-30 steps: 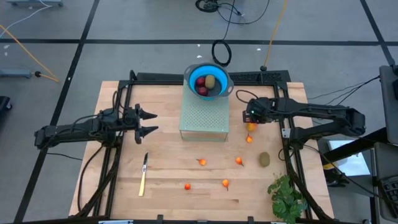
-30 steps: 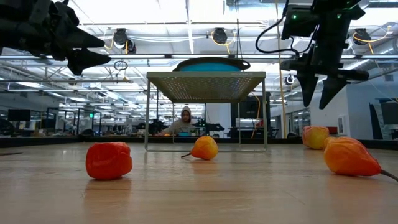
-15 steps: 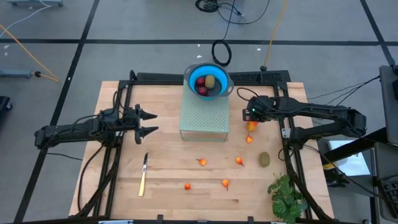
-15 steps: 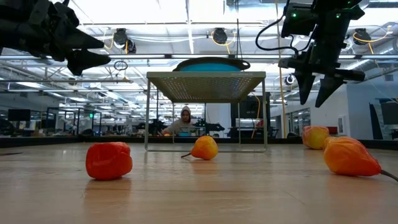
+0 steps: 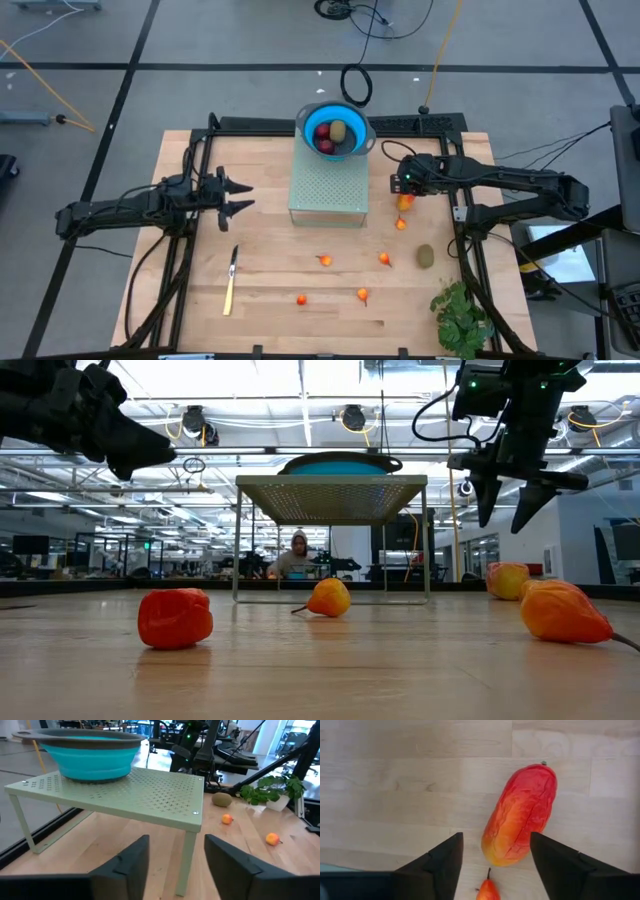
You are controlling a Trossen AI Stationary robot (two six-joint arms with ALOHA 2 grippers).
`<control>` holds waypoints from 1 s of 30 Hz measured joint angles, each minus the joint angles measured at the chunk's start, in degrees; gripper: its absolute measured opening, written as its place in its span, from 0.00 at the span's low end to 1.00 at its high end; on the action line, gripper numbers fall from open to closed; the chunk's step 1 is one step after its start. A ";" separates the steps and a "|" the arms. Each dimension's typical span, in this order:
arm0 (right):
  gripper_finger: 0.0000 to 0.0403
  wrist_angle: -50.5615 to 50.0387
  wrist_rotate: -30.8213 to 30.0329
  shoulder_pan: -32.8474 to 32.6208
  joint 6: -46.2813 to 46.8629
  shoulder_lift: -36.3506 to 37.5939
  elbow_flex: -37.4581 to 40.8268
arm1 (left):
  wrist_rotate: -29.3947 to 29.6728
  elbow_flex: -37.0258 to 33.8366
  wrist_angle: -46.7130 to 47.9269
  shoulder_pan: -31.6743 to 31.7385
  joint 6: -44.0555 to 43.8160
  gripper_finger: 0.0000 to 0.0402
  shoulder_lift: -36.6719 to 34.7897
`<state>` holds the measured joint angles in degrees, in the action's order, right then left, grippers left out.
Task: Pick & Place Fruit
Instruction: Put the mango into the blue strainer bowl on the shelf
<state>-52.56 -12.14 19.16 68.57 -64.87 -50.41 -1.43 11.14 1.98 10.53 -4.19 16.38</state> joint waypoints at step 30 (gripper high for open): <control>0.99 13.34 -4.50 0.44 -3.33 -0.06 12.75 | 0.02 0.00 -0.02 0.00 1.18 0.02 0.00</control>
<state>-39.22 -16.64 19.60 65.24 -64.93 -37.67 -1.41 11.14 1.96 10.54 -3.01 16.38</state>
